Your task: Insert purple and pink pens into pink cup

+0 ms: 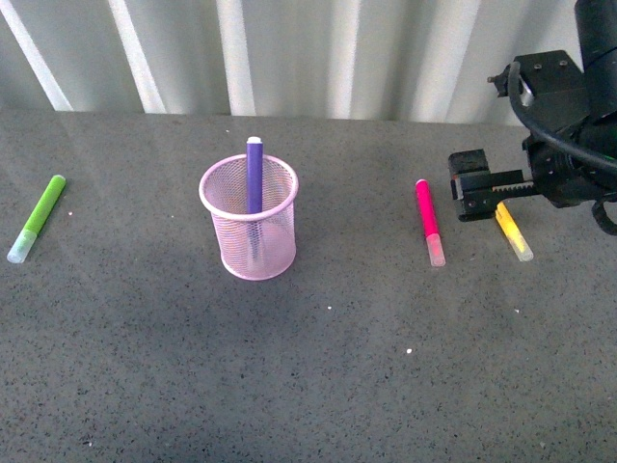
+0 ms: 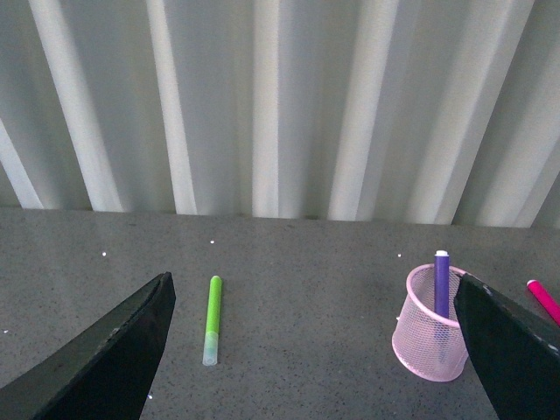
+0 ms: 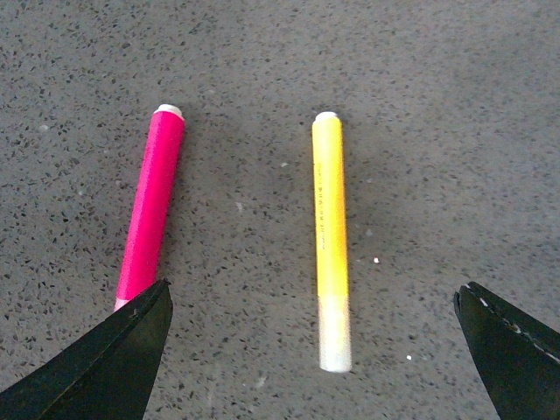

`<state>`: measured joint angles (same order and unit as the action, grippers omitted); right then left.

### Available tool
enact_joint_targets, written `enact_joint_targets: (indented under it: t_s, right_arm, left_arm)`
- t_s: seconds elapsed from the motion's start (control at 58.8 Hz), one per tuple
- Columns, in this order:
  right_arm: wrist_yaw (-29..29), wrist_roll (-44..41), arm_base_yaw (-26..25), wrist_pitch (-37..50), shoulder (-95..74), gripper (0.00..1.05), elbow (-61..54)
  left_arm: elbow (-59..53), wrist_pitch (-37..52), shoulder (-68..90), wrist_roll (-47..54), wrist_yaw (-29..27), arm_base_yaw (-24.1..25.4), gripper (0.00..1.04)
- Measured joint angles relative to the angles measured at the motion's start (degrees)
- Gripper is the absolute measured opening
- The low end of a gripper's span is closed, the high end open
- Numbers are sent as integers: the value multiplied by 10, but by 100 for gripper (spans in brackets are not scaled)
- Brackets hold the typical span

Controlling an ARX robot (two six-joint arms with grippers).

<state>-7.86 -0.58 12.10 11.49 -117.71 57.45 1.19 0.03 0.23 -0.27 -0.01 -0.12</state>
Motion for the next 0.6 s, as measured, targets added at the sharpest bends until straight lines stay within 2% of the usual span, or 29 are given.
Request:
enact_joint_targets:
  t_s: [0.595]
  right_arm:
    - [23,17,10,-38,-92,98,133]
  left_arm:
    - [0,0,0,0,0,0,98]
